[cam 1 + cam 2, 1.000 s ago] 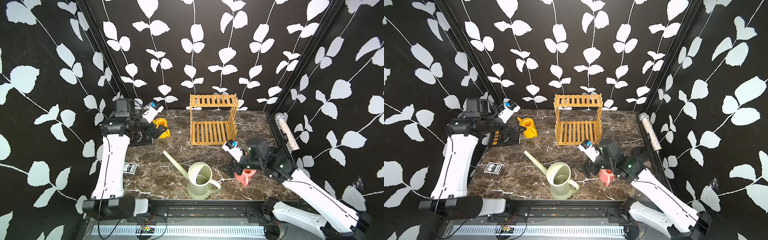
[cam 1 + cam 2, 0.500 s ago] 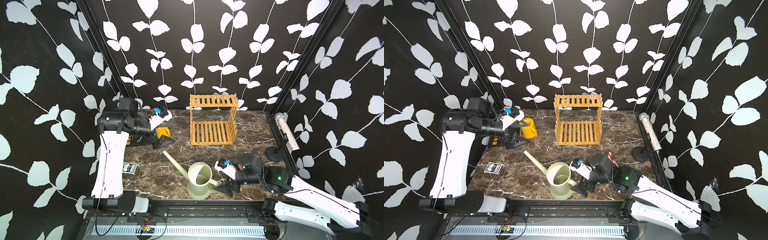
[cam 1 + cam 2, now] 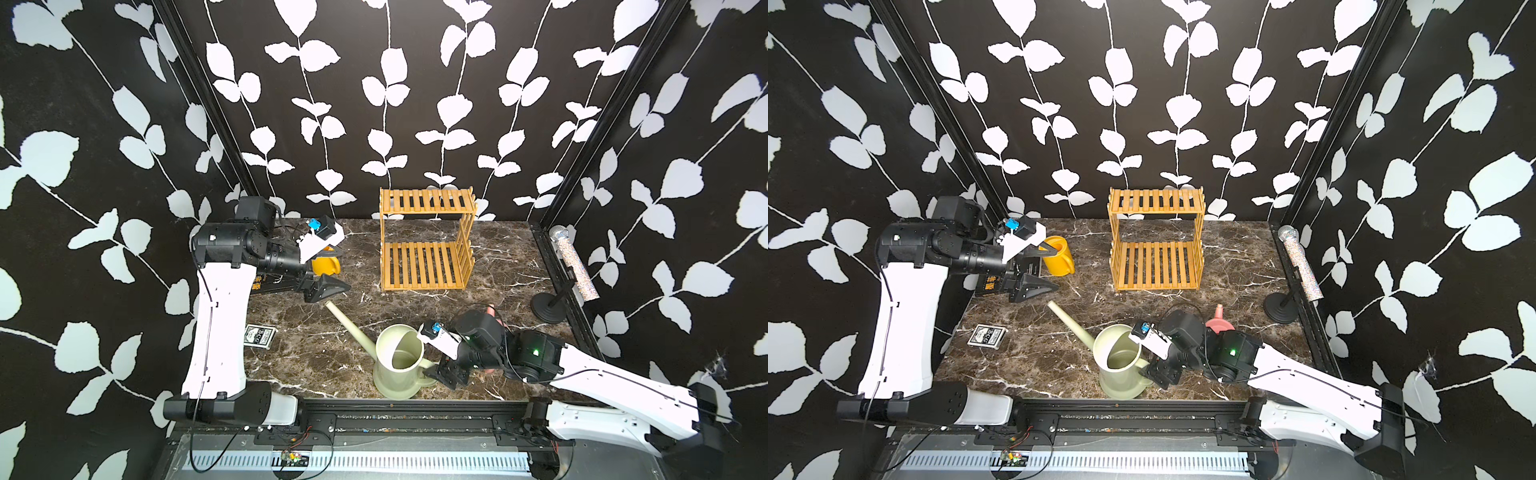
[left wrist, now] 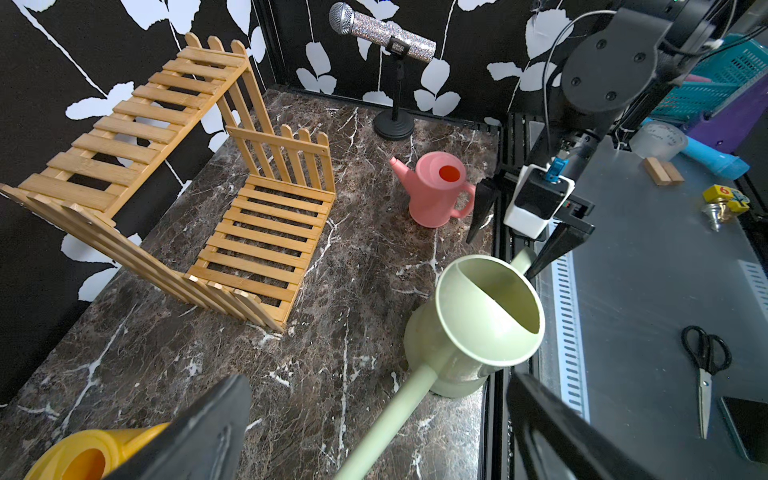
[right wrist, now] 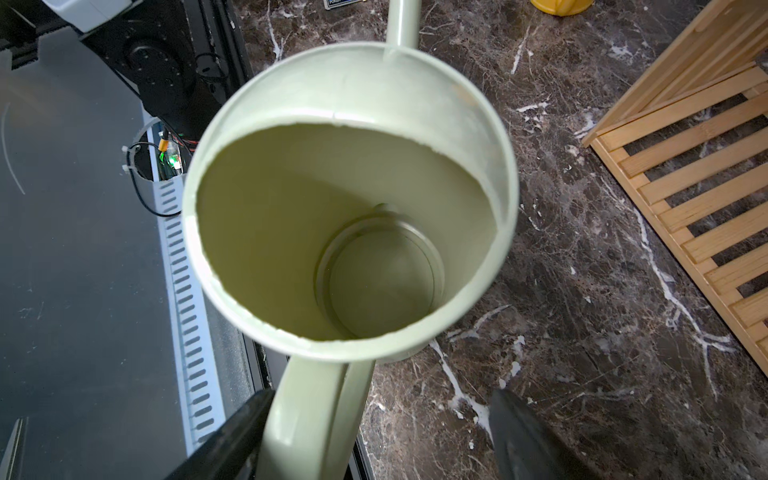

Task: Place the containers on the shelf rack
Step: 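Pick up a container from the center of the board.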

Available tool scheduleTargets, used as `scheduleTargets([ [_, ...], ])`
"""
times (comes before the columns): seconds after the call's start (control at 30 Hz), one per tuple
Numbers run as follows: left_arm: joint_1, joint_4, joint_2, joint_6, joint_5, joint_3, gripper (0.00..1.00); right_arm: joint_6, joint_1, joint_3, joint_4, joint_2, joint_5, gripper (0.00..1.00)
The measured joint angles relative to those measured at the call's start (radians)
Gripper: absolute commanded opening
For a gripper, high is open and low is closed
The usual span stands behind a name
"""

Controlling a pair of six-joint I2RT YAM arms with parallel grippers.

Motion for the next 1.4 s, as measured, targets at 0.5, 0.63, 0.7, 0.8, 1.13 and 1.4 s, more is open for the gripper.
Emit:
scheduleTargets([
  [0.5,-0.001,-0.002,0.000,0.000,0.000,-0.001,0.99,0.015,0.006,0.003,0.027,0.029,0.022,0.55],
  [0.63,-0.001,-0.002,0.000,0.000,0.000,-0.005,0.99,0.018,0.006,0.003,0.035,0.033,0.025,0.49],
  [0.7,-0.001,-0.003,0.000,0.000,0.000,-0.006,0.98,0.018,0.006,0.003,0.039,0.035,0.027,0.47],
  [0.8,-0.001,-0.005,0.000,0.001,0.000,-0.007,0.99,0.018,0.006,0.003,0.040,0.035,0.029,0.43],
  [1.13,-0.001,-0.006,0.000,0.001,0.000,-0.007,0.99,0.017,0.006,0.003,0.042,0.032,0.054,0.26],
  [1.4,-0.001,-0.006,0.000,0.004,0.000,-0.008,0.99,0.014,0.011,0.001,0.042,0.024,0.069,0.11],
])
